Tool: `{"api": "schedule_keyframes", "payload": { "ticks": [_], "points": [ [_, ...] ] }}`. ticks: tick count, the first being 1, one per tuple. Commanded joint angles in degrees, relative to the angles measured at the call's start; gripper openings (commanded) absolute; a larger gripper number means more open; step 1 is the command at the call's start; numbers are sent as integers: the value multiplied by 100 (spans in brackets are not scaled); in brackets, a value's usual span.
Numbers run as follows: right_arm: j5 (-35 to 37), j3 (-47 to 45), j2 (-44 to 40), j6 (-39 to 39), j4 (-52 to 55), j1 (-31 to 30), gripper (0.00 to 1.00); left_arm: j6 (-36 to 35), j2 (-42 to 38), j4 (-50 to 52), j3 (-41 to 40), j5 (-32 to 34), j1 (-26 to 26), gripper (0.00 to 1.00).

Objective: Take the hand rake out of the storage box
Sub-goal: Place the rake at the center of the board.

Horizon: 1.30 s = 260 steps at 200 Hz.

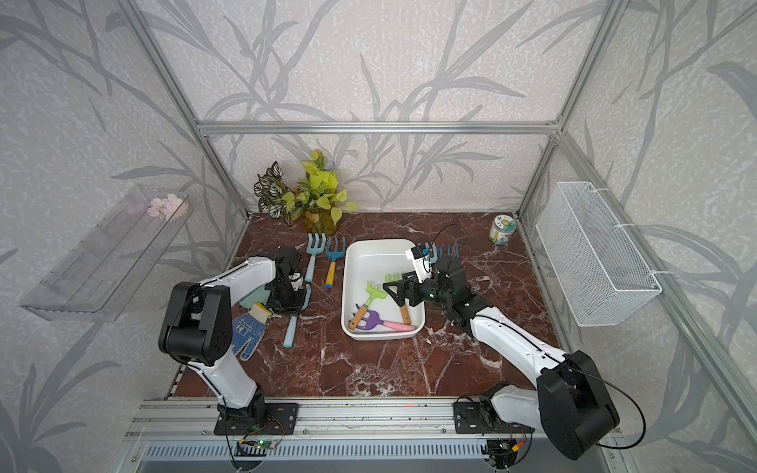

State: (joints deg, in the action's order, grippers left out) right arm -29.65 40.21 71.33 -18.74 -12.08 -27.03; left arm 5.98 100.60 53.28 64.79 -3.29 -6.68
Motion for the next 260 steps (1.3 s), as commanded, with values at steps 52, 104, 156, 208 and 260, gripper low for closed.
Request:
{"api": "schedule_keyframes", "payload": {
  "ticks": [52, 104, 156, 208, 260],
  "points": [
    [128, -104, -88, 41, 48, 83, 90, 6, -35, 69, 25, 265, -21, 52],
    [502, -169, -137, 141, 200, 154, 90, 260, -921, 48, 142, 316, -367, 59],
    [1004, -227, -111, 283, 329, 161, 88, 582, -1994, -644, 260, -581, -1125, 60],
    [1673, -504, -199, 384, 141, 163, 89, 758, -1682, -642, 855, -1115, -2024, 59],
    [2406, -697, -257, 331, 90, 248, 99, 833, -1202, -1203, 713, -894, -2573, 62]
  ]
}}
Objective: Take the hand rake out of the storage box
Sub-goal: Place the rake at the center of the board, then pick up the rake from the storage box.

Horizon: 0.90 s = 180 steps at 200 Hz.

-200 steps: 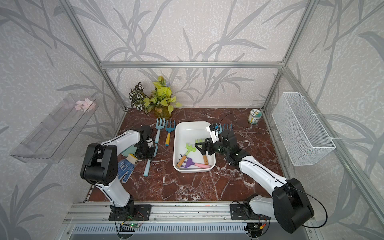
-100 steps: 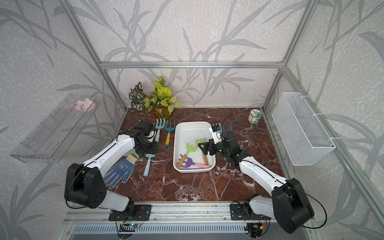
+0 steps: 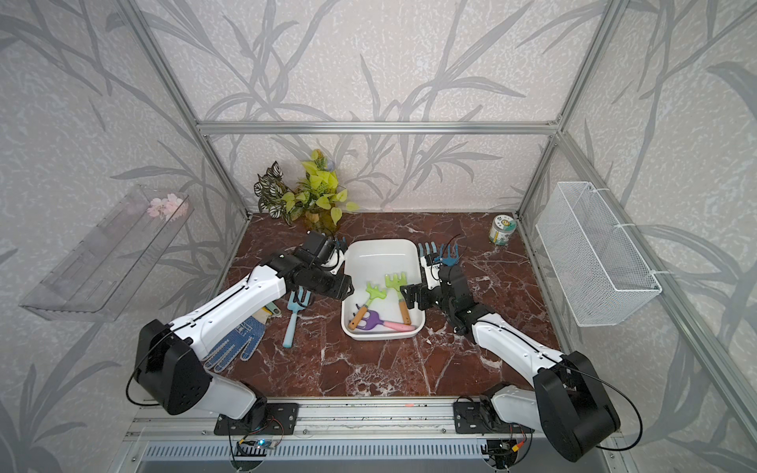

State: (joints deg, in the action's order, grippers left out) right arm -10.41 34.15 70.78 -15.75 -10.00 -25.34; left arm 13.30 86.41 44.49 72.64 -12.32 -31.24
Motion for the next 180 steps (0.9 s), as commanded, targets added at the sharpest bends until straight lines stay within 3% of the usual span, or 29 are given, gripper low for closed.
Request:
{"api": "schedule_keyframes", "payload": {
  "ticks": [1, 45, 85, 180],
  "points": [
    [490, -101, -212, 30, -121, 85, 99, 102, 230, -330, -78, 9, -122, 62],
    [848, -583, -735, -207, -416, 386, 99, 225, 575, -630, -83, 78, -483, 61],
    [463, -733, -742, -537, -586, 836, 99, 233, 996, -458, 148, 396, -803, 58],
    [284, -831, -785, -651, -710, 1005, 99, 39, 1864, -423, 310, 979, -919, 59]
  ]
}}
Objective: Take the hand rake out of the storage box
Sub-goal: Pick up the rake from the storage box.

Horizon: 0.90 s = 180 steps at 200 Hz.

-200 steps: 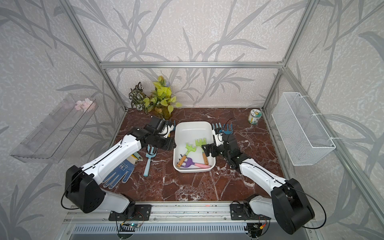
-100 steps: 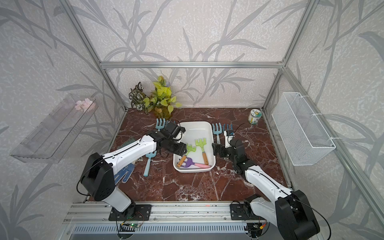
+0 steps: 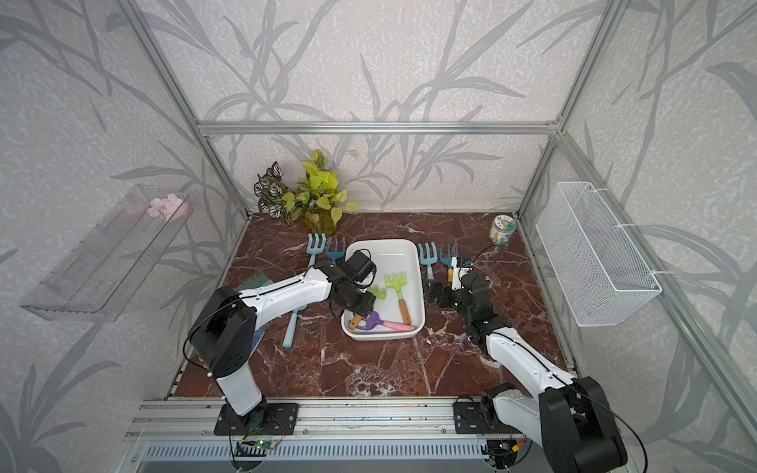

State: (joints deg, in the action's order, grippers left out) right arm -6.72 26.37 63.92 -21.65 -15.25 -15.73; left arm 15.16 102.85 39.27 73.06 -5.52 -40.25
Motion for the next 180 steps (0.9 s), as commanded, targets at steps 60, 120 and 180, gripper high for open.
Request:
{"api": "schedule_keyframes", "payload": {
  "ticks": [60, 120, 180],
  "points": [
    [-147, -52, -47, -67, -242, 43, 99, -266, 828, 281, 623, 297, 16, 44],
    [-198, -35, 24, -68, -284, 52, 99, -333, 1147, 461, 782, 221, 33, 41],
    [-207, -43, 48, -78, -321, 52, 99, -363, 1213, 590, 920, 343, 35, 23]
  ]
}}
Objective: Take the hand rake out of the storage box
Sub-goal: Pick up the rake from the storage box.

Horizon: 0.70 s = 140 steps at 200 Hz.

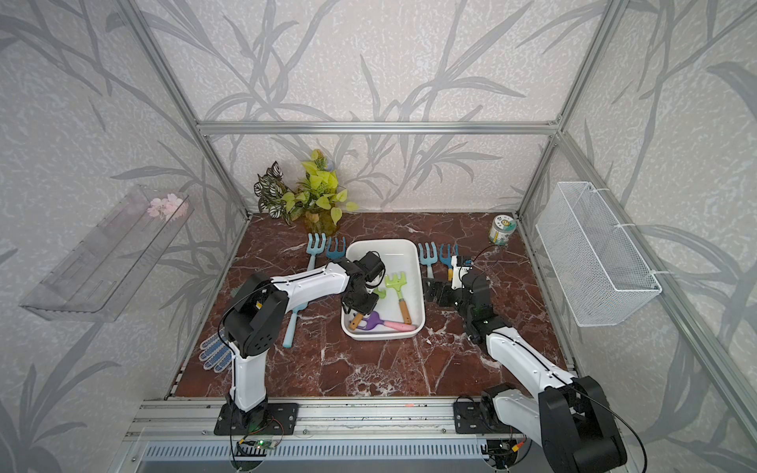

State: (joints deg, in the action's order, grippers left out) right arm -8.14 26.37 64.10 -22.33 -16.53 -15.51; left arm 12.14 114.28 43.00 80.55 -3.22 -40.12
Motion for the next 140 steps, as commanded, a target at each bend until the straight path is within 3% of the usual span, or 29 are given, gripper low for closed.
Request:
{"api": "schedule_keyframes", "payload": {
  "ticks": [1, 58, 140],
  "points": [
    [-65, -44, 32, -10, -192, 30, 99, -62, 69, 221, 171, 112, 17, 23],
    [-91, -71, 24, -26, -231, 29, 99, -3, -203, 327, 286, 248, 14, 14],
    [-131, -53, 77, -27, -262, 32, 99, 200, -958, 137, 242, 428, 16, 13]
  ]
}}
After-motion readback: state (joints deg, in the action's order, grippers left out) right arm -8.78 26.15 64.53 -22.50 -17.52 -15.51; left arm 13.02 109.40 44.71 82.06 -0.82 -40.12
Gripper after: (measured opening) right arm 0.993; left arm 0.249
